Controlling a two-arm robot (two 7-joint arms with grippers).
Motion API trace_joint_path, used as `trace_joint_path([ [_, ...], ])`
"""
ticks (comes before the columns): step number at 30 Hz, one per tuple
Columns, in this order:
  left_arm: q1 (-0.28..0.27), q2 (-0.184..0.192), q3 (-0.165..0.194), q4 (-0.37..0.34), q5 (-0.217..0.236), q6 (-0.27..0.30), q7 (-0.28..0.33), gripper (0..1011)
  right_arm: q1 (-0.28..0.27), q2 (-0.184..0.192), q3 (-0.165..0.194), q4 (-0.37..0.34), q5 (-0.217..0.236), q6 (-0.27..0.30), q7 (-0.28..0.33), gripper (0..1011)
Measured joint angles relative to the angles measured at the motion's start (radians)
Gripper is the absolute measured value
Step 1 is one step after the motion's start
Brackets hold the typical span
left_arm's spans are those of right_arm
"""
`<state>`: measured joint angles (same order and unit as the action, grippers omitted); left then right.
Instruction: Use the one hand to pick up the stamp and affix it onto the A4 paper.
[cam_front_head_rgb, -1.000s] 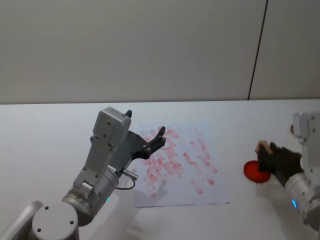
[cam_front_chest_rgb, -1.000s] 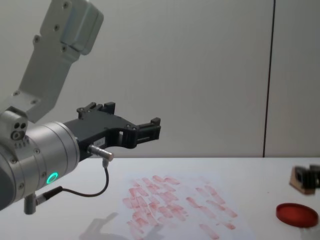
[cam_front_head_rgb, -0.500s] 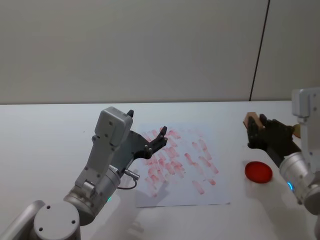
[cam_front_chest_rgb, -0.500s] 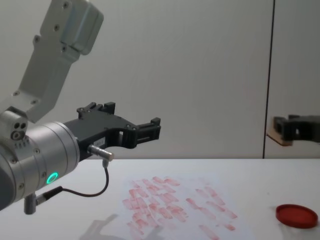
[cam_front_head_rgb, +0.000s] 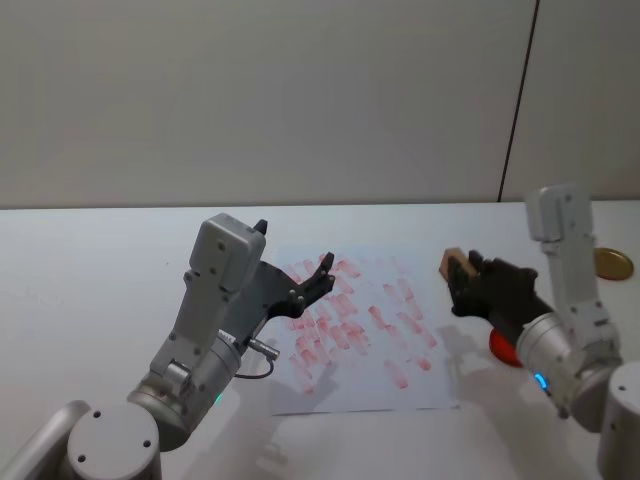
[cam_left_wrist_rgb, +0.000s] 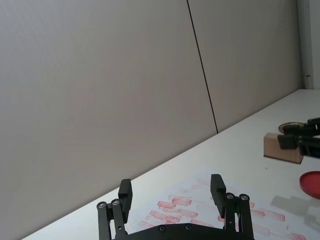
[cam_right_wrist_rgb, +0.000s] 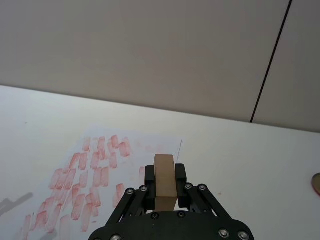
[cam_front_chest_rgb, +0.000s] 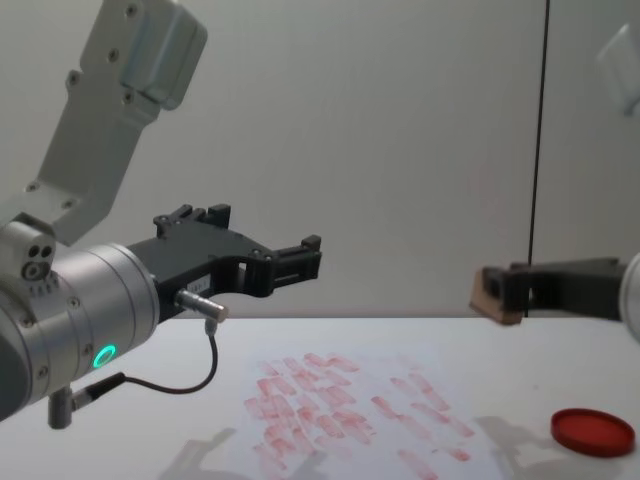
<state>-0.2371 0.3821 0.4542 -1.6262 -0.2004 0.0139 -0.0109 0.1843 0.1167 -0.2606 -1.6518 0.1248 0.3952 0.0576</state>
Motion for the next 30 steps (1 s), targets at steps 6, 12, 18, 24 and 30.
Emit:
trace_joint_path([
  [6, 0.0, 0.0, 0.0, 0.0, 0.0, 0.0, 0.0, 993, 0.014, -0.016, -0.013, 0.037, -0.009, 0.046, 0.02, 223],
  [12, 0.0, 0.0, 0.0, 0.0, 0.0, 0.0, 0.0, 993, 0.033, -0.035, -0.026, 0.087, -0.023, 0.083, 0.037, 223],
  [18, 0.0, 0.0, 0.0, 0.0, 0.0, 0.0, 0.0, 993, 0.05, -0.049, -0.034, 0.134, -0.037, 0.102, 0.048, 223],
  [24, 0.0, 0.0, 0.0, 0.0, 0.0, 0.0, 0.0, 993, 0.064, -0.06, -0.041, 0.174, -0.05, 0.113, 0.054, 223],
  [30, 0.0, 0.0, 0.0, 0.0, 0.0, 0.0, 0.0, 993, 0.074, -0.068, -0.044, 0.203, -0.063, 0.121, 0.055, 223],
])
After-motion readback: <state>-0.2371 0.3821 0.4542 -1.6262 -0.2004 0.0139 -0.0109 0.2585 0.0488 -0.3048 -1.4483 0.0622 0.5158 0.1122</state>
